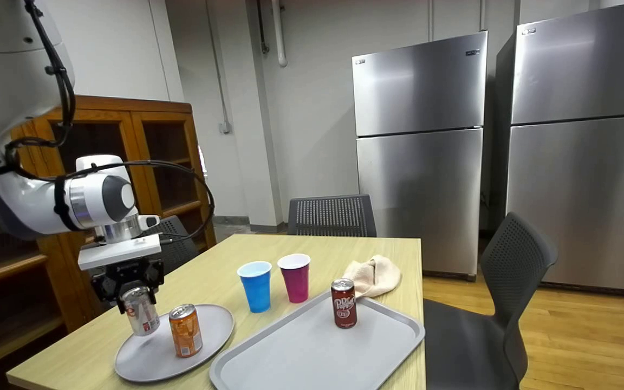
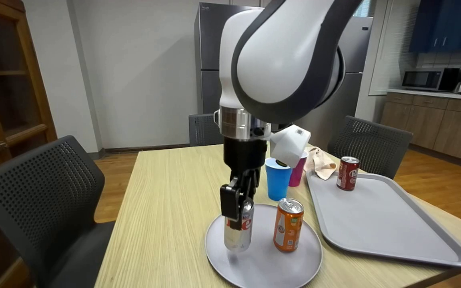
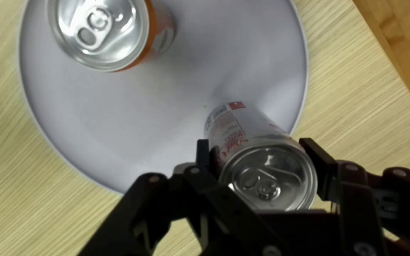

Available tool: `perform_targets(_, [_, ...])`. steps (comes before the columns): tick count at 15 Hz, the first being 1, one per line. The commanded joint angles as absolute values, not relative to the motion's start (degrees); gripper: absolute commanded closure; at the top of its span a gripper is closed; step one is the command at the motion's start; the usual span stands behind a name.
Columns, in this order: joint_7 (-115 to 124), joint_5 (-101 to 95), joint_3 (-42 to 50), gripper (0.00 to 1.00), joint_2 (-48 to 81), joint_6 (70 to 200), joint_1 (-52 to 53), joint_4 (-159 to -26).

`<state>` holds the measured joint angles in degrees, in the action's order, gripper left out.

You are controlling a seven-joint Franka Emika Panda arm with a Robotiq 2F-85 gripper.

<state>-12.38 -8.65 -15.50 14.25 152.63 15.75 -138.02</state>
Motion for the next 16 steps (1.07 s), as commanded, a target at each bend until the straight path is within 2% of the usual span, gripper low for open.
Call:
perform_targets(1, [-12.5,-7.8,-15.9,0.61,8.8,153.2,14.7,-138.7])
perform_targets(16, [-12.0,-7.6,-9.2,0.61,0.0,155.0,9.6,-139.5])
